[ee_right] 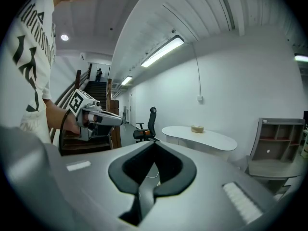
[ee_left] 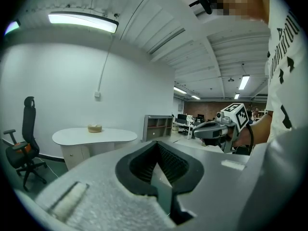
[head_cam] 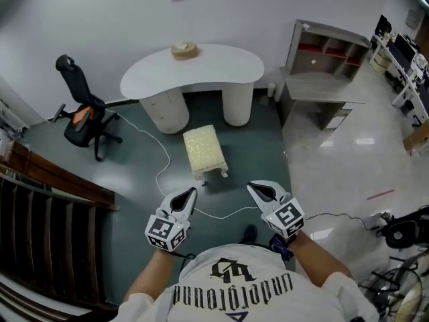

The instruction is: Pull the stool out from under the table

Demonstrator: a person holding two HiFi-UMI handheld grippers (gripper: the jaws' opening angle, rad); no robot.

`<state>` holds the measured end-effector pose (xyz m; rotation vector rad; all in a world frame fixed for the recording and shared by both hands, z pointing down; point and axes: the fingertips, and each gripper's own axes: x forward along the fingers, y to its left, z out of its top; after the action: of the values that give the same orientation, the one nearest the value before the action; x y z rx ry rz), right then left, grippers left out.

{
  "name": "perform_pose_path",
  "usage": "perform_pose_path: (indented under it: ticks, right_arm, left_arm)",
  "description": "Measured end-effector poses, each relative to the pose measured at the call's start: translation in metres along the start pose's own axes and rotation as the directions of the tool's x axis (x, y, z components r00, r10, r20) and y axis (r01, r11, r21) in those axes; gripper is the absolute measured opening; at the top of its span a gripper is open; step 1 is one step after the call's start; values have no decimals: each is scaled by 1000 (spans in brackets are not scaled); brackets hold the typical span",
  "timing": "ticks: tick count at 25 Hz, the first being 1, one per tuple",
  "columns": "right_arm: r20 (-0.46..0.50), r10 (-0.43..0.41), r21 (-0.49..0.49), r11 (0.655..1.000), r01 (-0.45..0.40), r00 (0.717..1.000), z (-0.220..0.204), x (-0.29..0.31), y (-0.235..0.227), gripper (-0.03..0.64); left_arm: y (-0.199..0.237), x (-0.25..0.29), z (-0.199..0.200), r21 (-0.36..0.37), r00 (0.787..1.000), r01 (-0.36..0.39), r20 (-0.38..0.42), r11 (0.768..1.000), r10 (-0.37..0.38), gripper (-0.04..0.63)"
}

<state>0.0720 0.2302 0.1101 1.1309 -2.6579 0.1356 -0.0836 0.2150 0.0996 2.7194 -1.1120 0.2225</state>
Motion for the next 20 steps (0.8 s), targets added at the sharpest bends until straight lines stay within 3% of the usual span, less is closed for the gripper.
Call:
perform_pose_path:
  ticks: [20]
  right_arm:
    - [22, -158, 50, 986, 157, 987, 16, 12, 197, 0]
  left_arm:
    - [30, -211, -31, 41, 993, 113, 18, 993, -114, 8]
